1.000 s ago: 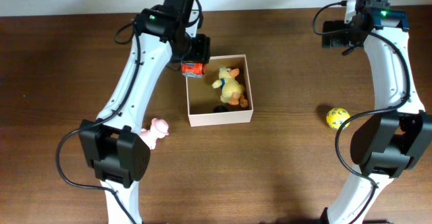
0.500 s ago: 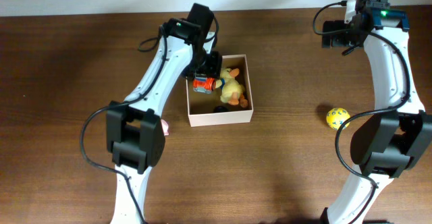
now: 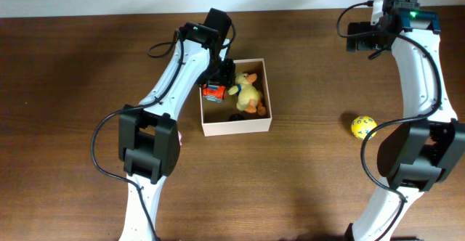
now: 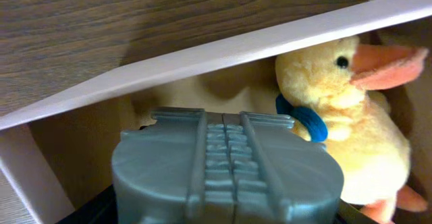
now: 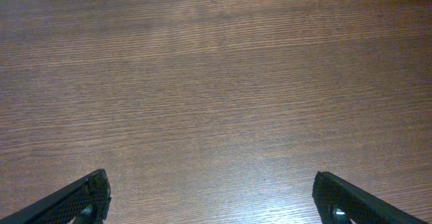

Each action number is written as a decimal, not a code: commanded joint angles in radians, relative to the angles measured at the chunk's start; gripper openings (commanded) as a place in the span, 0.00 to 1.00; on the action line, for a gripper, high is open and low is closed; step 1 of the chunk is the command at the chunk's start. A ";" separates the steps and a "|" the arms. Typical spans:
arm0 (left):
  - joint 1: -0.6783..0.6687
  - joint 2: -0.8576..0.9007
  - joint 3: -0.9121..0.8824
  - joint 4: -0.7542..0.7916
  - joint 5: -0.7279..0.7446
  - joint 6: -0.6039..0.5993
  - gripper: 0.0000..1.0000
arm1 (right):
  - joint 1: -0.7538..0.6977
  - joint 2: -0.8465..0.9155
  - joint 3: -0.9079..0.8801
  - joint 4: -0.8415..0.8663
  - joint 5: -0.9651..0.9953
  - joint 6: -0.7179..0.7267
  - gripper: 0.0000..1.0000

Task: Pack container
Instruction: 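Lower the truck into the box beside the duck and release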

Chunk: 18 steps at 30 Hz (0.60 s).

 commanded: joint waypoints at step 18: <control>0.004 -0.001 0.015 0.058 -0.070 -0.012 0.60 | 0.001 0.005 0.018 0.000 0.011 0.004 0.99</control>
